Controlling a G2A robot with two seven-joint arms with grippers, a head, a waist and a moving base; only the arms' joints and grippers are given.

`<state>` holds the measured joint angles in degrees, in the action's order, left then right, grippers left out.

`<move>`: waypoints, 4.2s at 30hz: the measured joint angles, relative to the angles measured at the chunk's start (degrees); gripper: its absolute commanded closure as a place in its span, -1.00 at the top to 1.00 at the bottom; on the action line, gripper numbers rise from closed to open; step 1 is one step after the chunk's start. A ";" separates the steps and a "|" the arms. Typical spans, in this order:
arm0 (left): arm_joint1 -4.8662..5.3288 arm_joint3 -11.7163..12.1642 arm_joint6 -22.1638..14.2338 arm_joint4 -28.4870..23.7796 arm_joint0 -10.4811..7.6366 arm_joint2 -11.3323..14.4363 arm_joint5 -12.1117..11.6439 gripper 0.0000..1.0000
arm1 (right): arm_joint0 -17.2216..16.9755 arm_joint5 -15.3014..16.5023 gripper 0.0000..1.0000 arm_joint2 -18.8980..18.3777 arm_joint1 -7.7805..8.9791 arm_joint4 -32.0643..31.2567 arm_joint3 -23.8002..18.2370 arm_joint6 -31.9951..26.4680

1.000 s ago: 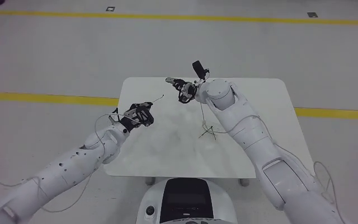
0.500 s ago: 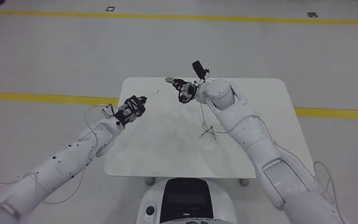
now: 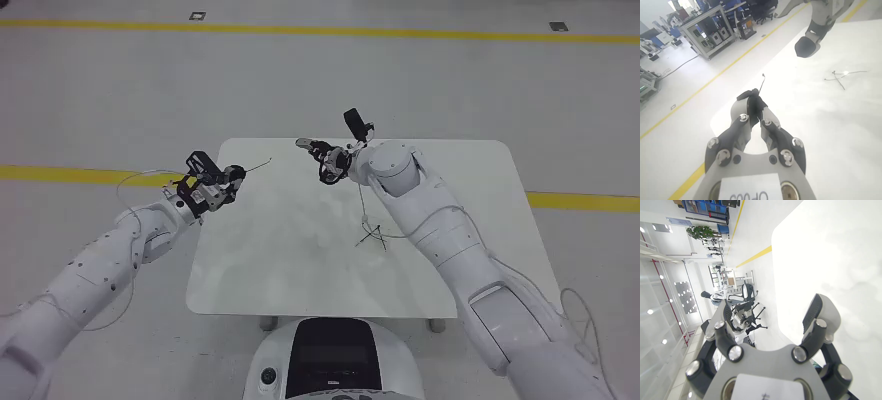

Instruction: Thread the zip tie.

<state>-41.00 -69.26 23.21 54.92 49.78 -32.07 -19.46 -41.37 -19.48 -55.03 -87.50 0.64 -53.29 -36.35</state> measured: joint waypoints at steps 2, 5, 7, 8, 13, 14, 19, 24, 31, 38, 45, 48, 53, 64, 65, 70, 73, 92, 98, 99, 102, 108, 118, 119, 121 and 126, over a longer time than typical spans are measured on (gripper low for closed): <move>0.24 0.84 1.66 -3.45 -0.78 2.31 0.01 -1.00 | 0.00 0.00 1.00 0.00 0.00 0.00 0.00 0.00; 0.78 1.86 2.99 -8.72 -2.32 5.99 -0.01 -1.00 | 0.00 0.00 1.00 0.00 0.00 0.00 0.00 0.00; 1.16 2.19 3.29 -11.92 -3.34 8.42 -0.02 -1.00 | 0.00 0.00 1.00 0.00 0.00 0.00 0.00 0.00; 1.39 2.13 3.51 -14.05 -4.06 10.18 -0.02 -1.00 | 0.00 0.00 1.00 0.00 0.00 0.00 0.00 0.00; 1.65 2.18 4.46 -15.71 -4.90 12.42 -0.02 -1.00 | 0.00 0.00 1.00 0.00 0.00 0.00 0.00 0.00; 1.64 2.18 4.44 -15.67 -4.88 12.35 -0.02 -1.00 | 0.00 0.00 1.00 0.00 0.00 0.00 0.00 0.00; 1.64 2.17 4.41 -15.67 -4.86 12.34 -0.02 -1.00 | 0.00 0.00 1.00 0.00 0.00 0.00 0.00 0.00; 1.59 0.92 1.02 -21.69 -4.54 12.32 -0.02 -1.00 | 0.00 0.00 1.00 0.00 0.00 0.00 0.00 0.00; 2.68 0.17 -4.92 -31.07 -6.99 15.44 -0.02 -1.00 | 0.00 0.00 1.00 0.00 0.00 0.00 0.00 0.00; 5.02 -1.96 0.25 -35.68 -9.45 21.46 -0.02 -1.00 | 0.00 0.00 1.00 0.00 0.00 0.00 0.00 0.00; 6.63 -4.15 3.14 -37.89 -8.21 22.33 -0.02 -1.00 | 0.00 0.00 1.00 0.00 0.00 0.00 0.00 0.00; 7.02 -4.62 3.11 -38.89 -7.90 22.32 -0.02 -1.00 | 0.00 0.00 1.00 0.00 0.00 0.00 0.00 0.00; 7.35 -5.40 3.41 -39.80 -7.88 22.33 -0.02 -1.00 | 0.00 0.00 1.00 0.00 0.00 0.00 0.00 0.00; 6.99 -5.93 1.01 -42.35 -7.86 21.20 -0.02 -1.00 | 0.00 0.00 1.00 0.00 0.00 0.00 0.00 0.00; 6.84 -5.89 0.27 -42.94 -7.88 20.73 -0.02 -1.00 | 0.00 0.00 1.00 0.00 0.00 0.00 0.00 0.00; 6.43 -7.40 -2.05 -44.09 -7.63 19.53 -0.02 -1.00 | 0.00 0.00 1.00 0.00 0.00 0.00 0.00 0.00; 6.47 -8.96 -3.66 -44.87 -7.43 19.00 -0.02 -1.00 | 0.00 0.00 1.00 0.00 0.00 0.00 0.00 0.00; 6.72 -10.17 -4.99 -45.79 -7.27 18.46 -0.02 -1.00 | -3.93 5.00 1.00 -7.13 3.43 -4.27 -5.02 -3.57; 6.72 -10.17 -4.99 -45.79 -7.27 18.46 -0.02 -1.00 | -7.30 7.86 1.00 -13.39 6.21 -6.65 -8.78 -9.28; 6.72 -10.17 -4.99 -45.79 -7.27 18.46 -0.02 -1.00 | -7.84 8.27 1.00 -14.19 6.58 -7.08 -9.38 -9.97; 6.72 -10.17 -4.99 -45.79 -7.27 18.46 -0.02 -1.00 | -9.56 10.24 1.00 -16.61 7.71 -8.63 -11.26 -12.32; 6.72 -10.17 -4.99 -45.79 -7.27 18.46 -0.02 -1.00 | -9.74 10.26 1.00 -16.92 7.84 -8.79 -11.40 -12.11; 6.72 -10.17 -4.99 -45.79 -7.27 18.46 -0.02 -1.00 | -11.87 14.06 1.00 -20.83 9.24 -8.80 -12.22 -12.77; 6.72 -10.17 -4.99 -45.79 -7.27 18.46 -0.02 -1.00 | -12.31 15.10 1.00 -22.10 9.71 -9.01 -12.51 -13.89; 6.72 -10.17 -4.99 -45.79 -7.27 18.46 -0.02 -1.00 | -12.93 16.23 1.00 -23.86 10.40 -9.45 -12.93 -15.44; 6.72 -10.17 -4.99 -45.79 -7.27 18.46 -0.02 -1.00 | -14.57 18.95 1.00 -27.91 11.94 -9.11 -13.55 -18.99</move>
<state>-34.28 -79.44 18.22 9.13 42.51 -13.61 -19.48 -55.94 -0.53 -82.94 -75.56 -8.47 -66.85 -55.34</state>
